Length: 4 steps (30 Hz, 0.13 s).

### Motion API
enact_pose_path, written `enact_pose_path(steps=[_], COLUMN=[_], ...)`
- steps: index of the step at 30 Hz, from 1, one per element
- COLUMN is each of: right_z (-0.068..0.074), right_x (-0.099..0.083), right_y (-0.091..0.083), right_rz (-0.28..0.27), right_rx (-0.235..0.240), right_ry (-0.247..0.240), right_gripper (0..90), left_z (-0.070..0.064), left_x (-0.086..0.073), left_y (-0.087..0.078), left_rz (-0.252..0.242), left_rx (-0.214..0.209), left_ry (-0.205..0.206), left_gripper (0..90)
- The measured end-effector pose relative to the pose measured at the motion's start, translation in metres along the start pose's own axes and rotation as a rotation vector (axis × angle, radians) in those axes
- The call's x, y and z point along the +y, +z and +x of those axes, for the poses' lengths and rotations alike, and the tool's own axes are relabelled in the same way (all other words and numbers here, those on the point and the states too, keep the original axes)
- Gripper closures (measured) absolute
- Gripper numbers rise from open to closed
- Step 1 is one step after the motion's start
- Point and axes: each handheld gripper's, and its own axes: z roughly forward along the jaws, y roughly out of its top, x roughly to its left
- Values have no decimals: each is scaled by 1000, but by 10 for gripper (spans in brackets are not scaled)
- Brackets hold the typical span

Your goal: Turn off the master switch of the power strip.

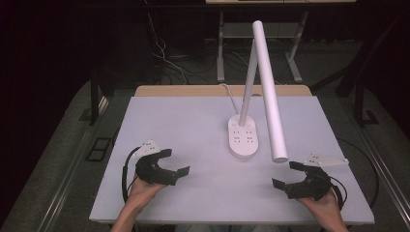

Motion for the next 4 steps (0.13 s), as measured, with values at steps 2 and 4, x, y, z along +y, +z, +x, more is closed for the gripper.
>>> enact_pose_path(steps=[2,4], right_z=[0,0], right_x=[0,0], right_y=[0,0], right_rz=[0,0], right_rx=[-1,-1], right_ry=[0,0], right_gripper=[3,3], left_z=[-2,-3], left_x=[-6,-10], left_y=[-1,-2], left_rz=[8,13], left_rx=[-3,-6], left_ry=[-1,-5], left_gripper=[0,0])
